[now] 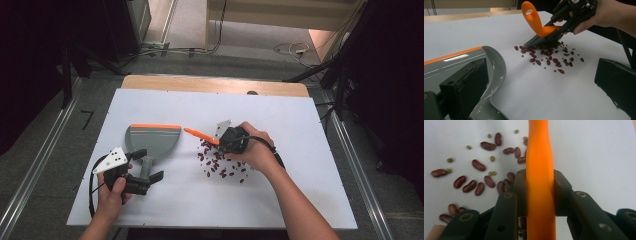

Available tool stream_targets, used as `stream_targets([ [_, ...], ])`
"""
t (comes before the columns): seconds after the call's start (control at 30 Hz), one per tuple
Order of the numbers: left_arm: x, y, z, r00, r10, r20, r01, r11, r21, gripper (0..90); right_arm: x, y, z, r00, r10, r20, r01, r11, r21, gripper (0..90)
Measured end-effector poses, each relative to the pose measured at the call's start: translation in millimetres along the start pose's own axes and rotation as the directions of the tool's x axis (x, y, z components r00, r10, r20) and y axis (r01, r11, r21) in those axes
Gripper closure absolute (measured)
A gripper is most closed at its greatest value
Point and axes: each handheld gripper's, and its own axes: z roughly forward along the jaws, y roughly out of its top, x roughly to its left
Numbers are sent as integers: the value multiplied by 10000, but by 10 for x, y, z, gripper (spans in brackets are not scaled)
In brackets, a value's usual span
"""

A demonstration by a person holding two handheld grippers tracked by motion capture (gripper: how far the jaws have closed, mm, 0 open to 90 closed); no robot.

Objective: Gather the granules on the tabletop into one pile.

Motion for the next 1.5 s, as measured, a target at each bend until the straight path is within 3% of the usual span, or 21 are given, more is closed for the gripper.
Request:
stream_targets([
  [0.03,2,0,1,10000,-16,-5,16,10000,14,0,25,1,-14,9998,74,-159,-72,9999,119,687],
  [0.1,6,-2,6,10000,-86,11,86,10000,51,0,5,7,-47,9999,-122,46,122,9999,63,688],
  [0.2,10,-2,14,9999,-133,4,133,9999,85,0,-29,10,-79,9997,90,223,-90,10000,19,688],
  [0.27,11,-1,19,10000,-95,-19,95,9999,116,0,-130,36,-100,9985,152,532,-142,9997,-192,689],
  [0.4,9,-4,28,9999,-130,-29,131,9998,138,0,-203,105,-80,9979,190,620,-178,9996,-198,689],
  [0.57,10,-4,24,9999,-123,-41,123,9998,154,0,-308,299,71,9950,-285,958,362,9962,-794,688],
  [0.7,14,-7,20,9999,-124,-55,125,9997,211,0,-303,368,186,9926,-711,981,768,9955,-550,688],
  [0.73,13,-9,20,9999,-124,-55,125,9997,214,0,-273,378,257,9928,-831,865,864,9956,-356,688],
  [0.83,8,-12,16,10000,-98,-5,98,9997,202,0,-232,377,279,9958,-672,618,703,9963,-486,688],
  [0.97,13,-10,13,9999,-99,-36,99,9998,183,0,-134,364,261,9941,-953,523,969,9948,-305,688],
  [1.07,3,-8,19,9999,-120,-23,120,9997,194,0,-45,326,205,9937,-1117,-3,1116,9934,-276,688],
  [1.1,3,-8,19,9999,-120,-23,120,9997,194,0,-34,319,194,9919,-1266,142,1270,9911,-398,688],
  [1.5,-4,-13,33,10000,-69,-48,71,9997,252,0,180,191,82,9876,-1557,-199,1542,9860,-642,685],
])
